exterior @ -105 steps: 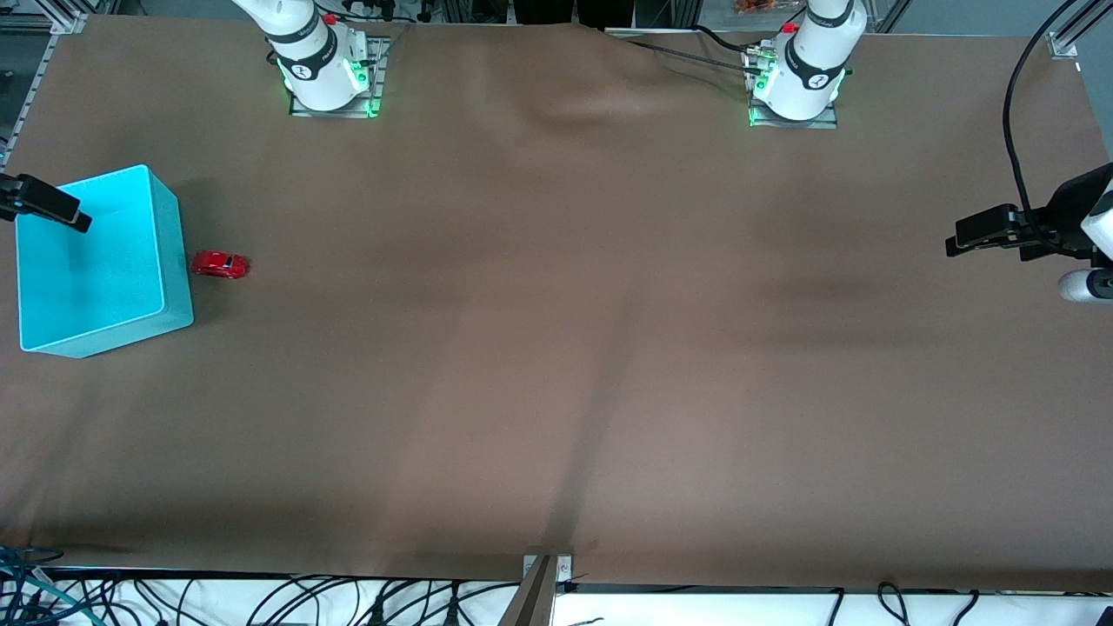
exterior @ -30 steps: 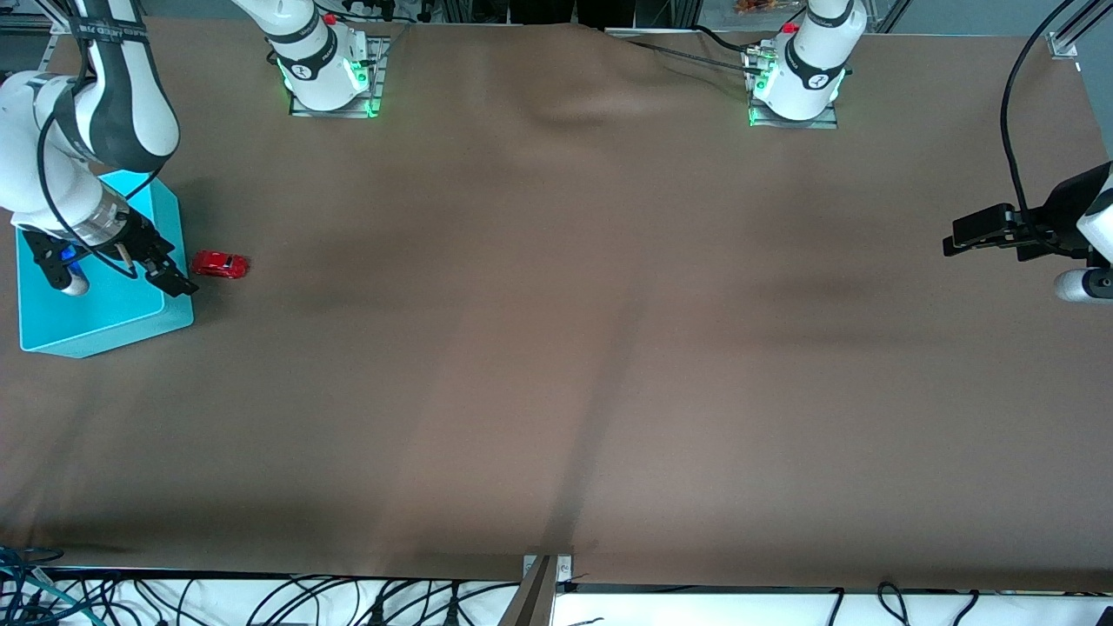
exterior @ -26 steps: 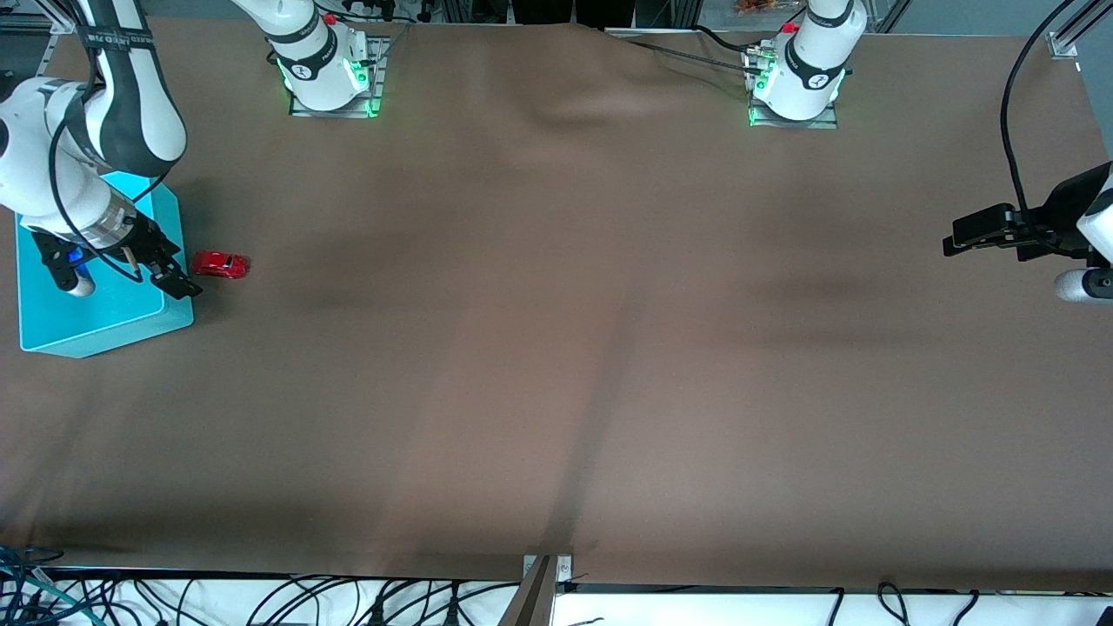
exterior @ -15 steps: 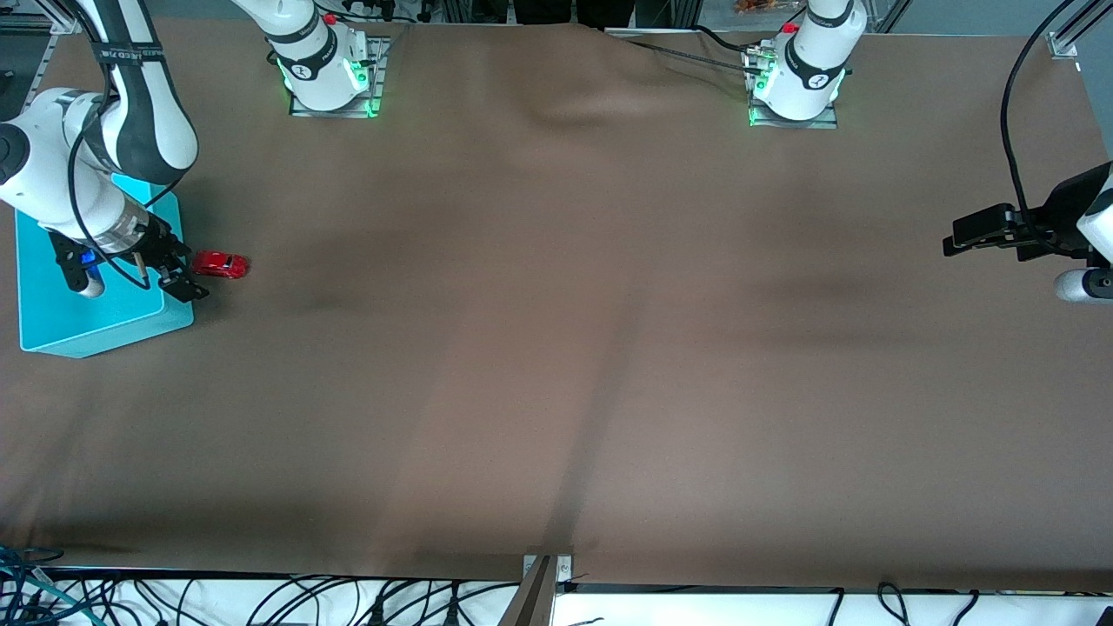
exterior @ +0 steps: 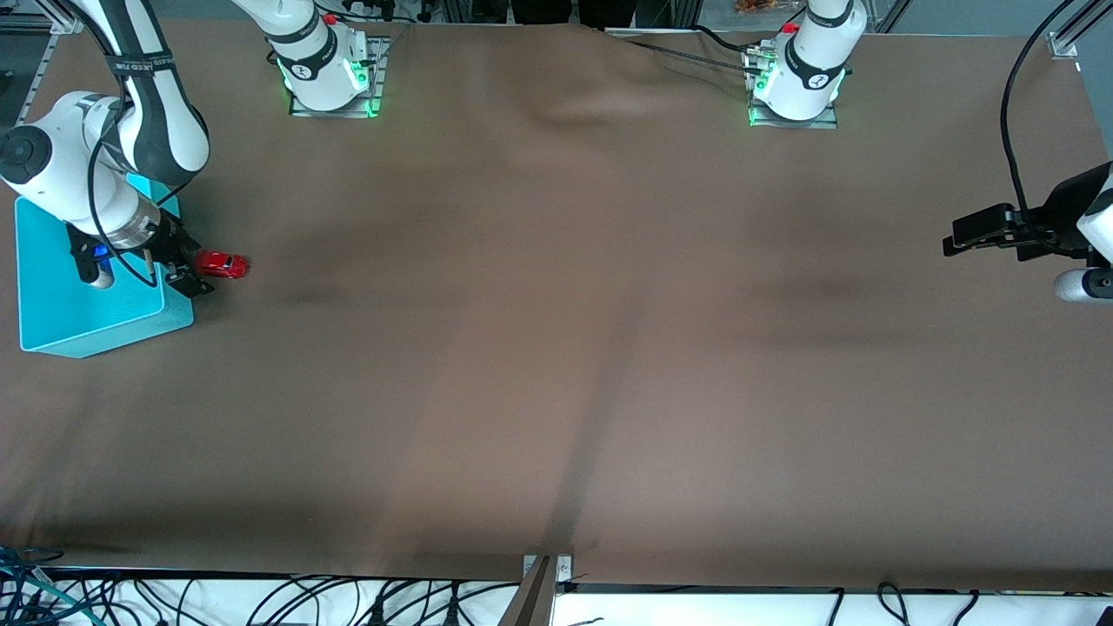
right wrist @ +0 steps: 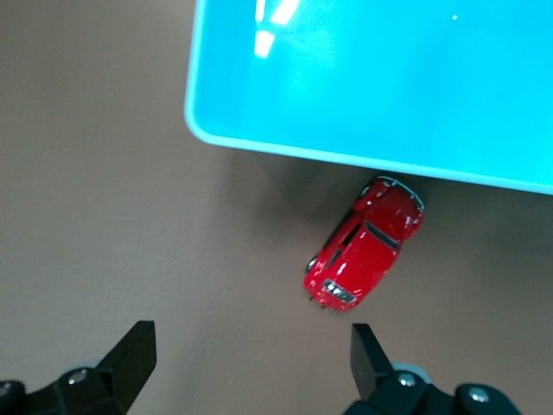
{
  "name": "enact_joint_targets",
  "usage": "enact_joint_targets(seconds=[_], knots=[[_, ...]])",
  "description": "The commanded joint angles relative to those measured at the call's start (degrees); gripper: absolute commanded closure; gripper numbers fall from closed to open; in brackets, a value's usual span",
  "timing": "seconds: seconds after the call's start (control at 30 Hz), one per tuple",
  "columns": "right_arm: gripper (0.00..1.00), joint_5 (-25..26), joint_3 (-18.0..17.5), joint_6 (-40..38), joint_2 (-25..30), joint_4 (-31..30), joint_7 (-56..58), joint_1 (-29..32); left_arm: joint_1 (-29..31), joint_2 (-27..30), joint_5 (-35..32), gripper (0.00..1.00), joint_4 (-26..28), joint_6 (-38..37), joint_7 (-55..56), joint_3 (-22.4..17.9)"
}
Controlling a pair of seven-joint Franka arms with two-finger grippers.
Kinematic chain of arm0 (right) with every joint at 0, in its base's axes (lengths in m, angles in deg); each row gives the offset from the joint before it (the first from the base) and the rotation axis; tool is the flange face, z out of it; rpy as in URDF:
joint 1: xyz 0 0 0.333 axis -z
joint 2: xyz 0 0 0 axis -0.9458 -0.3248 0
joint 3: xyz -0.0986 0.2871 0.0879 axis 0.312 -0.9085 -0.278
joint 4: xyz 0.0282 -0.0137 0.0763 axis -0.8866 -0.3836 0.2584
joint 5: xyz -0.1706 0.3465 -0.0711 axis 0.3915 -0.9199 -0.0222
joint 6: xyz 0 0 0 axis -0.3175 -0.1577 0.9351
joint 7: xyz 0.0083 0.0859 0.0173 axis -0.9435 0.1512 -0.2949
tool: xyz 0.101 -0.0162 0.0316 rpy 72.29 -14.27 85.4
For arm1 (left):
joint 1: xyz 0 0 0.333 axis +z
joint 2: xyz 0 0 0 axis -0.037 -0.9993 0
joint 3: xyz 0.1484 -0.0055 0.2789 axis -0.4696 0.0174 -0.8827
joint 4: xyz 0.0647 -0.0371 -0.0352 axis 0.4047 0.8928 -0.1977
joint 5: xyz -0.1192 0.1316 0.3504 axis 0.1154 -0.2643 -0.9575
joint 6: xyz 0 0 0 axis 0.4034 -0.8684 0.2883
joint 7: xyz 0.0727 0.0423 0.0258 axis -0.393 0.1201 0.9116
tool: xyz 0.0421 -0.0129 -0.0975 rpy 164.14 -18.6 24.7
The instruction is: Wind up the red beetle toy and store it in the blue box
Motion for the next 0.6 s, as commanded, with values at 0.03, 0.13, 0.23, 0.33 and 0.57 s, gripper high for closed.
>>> enact_joint_targets(seconds=[0.03, 0.13, 0.23, 0.33, 0.57], knots=[[0.0, 0.0, 1.5, 4.4, 0.5, -3.9, -0.7, -0.3, -0.1, 0.5, -0.4, 0.0, -0.6, -1.0, -1.4, 0.0], [0.0, -0.1, 1.6, 5.5, 0.4, -4.9, -0.8, -0.3, -0.1, 0.4, -0.4, 0.0, -0.6, -1.0, -1.4, 0.0], [0.0, -0.1, 2.3, 6.6, -0.1, -5.9, -0.8, -0.3, -0.1, 0.4, -0.4, 0.0, -0.6, -1.0, -1.5, 0.0], [0.0, -0.1, 2.5, 8.0, -0.5, -6.9, -0.8, -0.3, -0.1, 0.4, -0.4, 0.0, -0.6, -1.0, -1.5, 0.0], [0.0, -0.1, 3.7, 9.7, -1.7, -7.1, -0.8, -0.3, -0.1, 0.4, -0.4, 0.0, -0.6, -1.0, -1.6, 0.0]])
